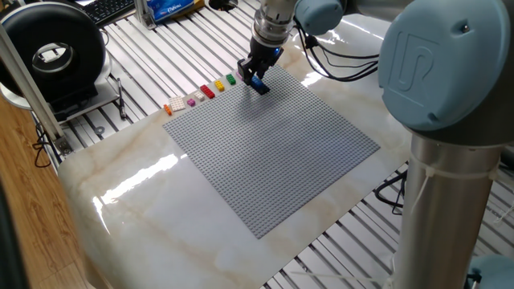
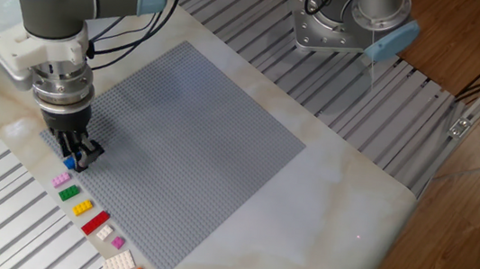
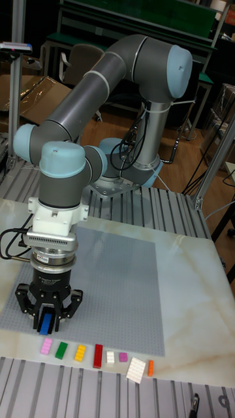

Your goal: Stack small Lego blocks one on top of the other

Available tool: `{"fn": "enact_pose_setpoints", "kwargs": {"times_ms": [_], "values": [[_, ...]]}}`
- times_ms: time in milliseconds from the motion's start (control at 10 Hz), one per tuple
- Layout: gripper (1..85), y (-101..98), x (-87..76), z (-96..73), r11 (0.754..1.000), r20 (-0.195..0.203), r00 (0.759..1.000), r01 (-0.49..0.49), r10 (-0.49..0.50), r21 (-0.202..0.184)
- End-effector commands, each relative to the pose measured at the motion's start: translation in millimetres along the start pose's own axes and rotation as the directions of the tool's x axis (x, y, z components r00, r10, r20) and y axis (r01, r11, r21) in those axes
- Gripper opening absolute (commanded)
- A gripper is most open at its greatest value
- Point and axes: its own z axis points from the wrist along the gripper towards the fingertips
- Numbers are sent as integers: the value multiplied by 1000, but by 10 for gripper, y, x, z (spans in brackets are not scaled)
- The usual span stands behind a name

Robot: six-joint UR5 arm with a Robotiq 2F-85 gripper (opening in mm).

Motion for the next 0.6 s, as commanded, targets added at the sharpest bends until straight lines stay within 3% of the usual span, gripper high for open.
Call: {"fn": "enact_pose_setpoints", "kwargs": {"times_ms": [0, 100, 500], "values": [[447, -2, 1, 3, 1000, 3, 1000, -6, 6, -11], [410, -19, 32, -10, 1000, -7, 1000, -12, 12, -5], [393, -74, 71, -55, 1000, -22, 1000, -12, 13, 19]]}}
